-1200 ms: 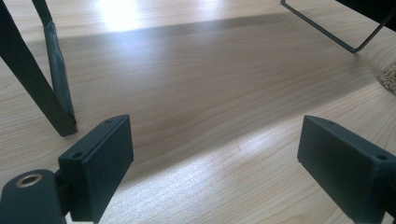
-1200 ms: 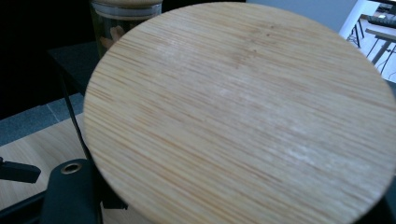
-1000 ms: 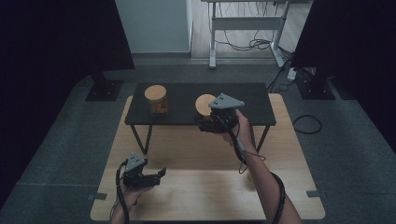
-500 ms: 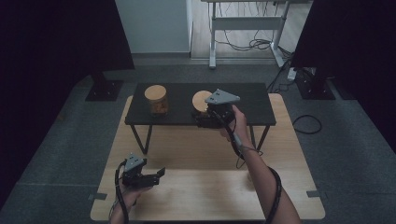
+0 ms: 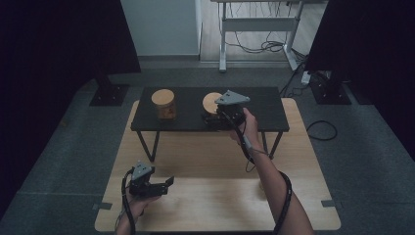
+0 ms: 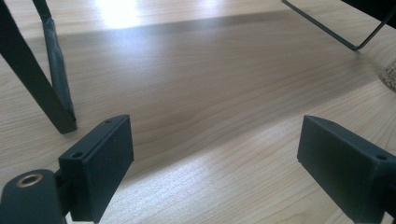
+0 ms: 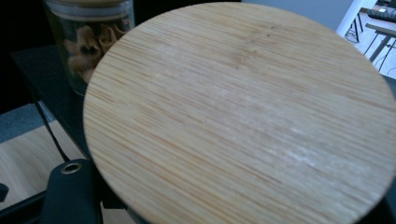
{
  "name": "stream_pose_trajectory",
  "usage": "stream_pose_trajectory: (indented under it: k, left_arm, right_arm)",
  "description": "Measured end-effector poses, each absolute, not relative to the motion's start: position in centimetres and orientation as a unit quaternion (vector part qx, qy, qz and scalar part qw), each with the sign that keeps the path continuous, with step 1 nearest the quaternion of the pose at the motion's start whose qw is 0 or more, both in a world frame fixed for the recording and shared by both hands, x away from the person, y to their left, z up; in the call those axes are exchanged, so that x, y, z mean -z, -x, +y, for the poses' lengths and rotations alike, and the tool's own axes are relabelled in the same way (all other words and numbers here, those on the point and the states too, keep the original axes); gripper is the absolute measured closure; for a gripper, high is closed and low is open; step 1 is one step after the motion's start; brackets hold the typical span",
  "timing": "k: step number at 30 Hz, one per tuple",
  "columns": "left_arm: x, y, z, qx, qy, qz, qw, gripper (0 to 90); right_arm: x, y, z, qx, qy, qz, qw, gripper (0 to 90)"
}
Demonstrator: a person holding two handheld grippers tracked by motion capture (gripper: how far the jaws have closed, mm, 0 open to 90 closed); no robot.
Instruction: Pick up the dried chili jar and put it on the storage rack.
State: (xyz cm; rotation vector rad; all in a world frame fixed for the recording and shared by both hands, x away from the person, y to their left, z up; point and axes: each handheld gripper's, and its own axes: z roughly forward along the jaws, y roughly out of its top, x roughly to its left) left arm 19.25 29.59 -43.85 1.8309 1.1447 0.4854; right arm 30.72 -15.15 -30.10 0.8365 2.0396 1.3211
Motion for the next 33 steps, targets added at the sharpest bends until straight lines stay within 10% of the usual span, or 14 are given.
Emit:
stream_pose_trajectory:
  k: [33]
  left_arm:
    - [43.9,-19.2,29.4,-0.197,-0.741,0.462,0.446,10.2]
  right_arm:
    - [31.1,-32.1,-14.8,-0.492,-0.343,0.754,0.267,23.6]
